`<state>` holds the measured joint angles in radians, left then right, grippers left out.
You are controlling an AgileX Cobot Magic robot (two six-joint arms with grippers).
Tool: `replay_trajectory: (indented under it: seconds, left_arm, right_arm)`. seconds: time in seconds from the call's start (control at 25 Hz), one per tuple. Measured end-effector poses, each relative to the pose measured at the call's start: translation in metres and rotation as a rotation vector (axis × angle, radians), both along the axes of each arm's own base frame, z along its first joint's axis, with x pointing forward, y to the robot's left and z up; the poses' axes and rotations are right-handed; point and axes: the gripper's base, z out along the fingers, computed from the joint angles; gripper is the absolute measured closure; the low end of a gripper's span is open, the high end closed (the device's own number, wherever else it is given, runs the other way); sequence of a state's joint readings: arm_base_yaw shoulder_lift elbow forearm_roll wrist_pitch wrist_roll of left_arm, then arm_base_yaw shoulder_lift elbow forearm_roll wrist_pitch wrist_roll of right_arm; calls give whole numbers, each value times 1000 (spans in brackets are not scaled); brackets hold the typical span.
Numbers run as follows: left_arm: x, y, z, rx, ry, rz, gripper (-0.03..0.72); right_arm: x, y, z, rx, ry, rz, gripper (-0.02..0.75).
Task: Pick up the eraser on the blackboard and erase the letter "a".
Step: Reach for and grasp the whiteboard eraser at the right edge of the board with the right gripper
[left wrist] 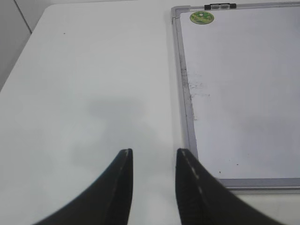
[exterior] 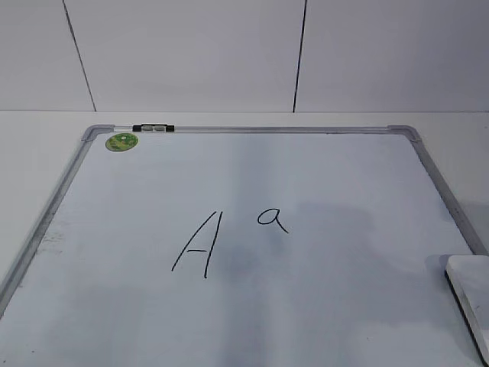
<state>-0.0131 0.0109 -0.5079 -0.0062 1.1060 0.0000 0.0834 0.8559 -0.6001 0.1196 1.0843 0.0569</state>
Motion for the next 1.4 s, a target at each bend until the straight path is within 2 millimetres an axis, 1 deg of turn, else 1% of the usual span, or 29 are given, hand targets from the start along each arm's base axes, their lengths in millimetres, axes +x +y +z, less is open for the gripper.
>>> replay_trajectory:
  seconds: [0.48,0.8,1.12,1.2,1.32,1.4]
  left_arm:
    - [0,0,0,0,0,0,453]
    - [0,0,0,0,0,0,453]
    - [0,0,0,0,0,0,454]
    - [0,0,0,0,0,0,454]
    - [0,0,0,0,0,0,454]
    - [0,0,0,0,0,0,454]
  right_arm:
    - [8,0,-2,7,-7,-60,197]
    - [24,0,-18,-12,92,-56,197]
    - [34,-1,-27,-45,108,-37,195]
    - [36,-1,-29,-53,113,-30,172]
    - [38,-1,-31,-59,118,-25,91]
    - [40,-1,-32,-60,112,-22,69]
